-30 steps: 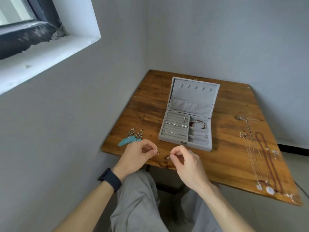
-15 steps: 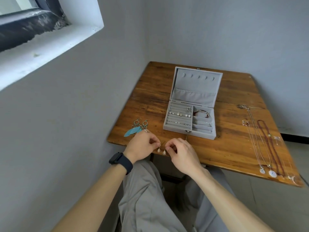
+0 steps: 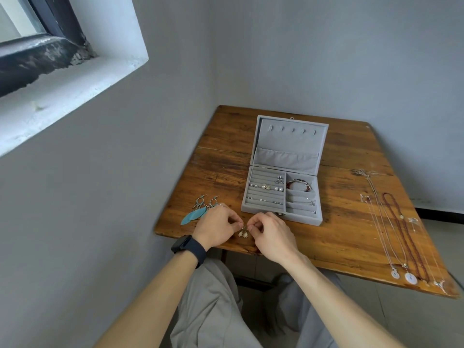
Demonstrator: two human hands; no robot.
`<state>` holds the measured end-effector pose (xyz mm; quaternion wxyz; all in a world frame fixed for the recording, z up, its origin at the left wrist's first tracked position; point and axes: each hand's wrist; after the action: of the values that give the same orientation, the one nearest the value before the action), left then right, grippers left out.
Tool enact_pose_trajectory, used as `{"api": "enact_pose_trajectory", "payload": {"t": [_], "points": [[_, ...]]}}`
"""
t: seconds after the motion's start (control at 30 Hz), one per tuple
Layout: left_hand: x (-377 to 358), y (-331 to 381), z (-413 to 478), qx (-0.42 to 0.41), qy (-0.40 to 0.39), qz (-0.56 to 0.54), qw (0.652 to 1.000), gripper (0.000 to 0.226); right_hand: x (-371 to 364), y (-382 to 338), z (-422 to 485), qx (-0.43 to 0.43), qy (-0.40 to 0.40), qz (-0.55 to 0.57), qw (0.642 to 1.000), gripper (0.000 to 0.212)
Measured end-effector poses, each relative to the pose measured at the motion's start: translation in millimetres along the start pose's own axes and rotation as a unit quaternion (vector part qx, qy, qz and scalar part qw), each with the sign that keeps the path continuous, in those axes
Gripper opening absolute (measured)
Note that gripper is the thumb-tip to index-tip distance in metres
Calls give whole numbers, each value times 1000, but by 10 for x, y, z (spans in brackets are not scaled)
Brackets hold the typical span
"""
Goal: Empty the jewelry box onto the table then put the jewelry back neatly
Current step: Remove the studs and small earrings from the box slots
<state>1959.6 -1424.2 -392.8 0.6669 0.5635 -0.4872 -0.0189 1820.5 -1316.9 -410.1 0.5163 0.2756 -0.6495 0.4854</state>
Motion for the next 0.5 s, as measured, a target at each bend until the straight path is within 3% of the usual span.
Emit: {"api": "enact_pose_trajectory", "payload": {"t": [0.5], "points": [[-46, -61, 85, 0, 31, -14, 999, 11, -86, 23, 93, -21, 32, -5, 999, 9]]}}
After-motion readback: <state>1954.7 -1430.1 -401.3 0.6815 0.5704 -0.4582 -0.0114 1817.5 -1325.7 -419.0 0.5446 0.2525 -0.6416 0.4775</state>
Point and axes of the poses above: each hand's wrist, its own z-axis towards the middle knuckle, its own x-axis out of the back of the hand, y = z × x, and after that the axes turned 15 degrees about -z, right-handed
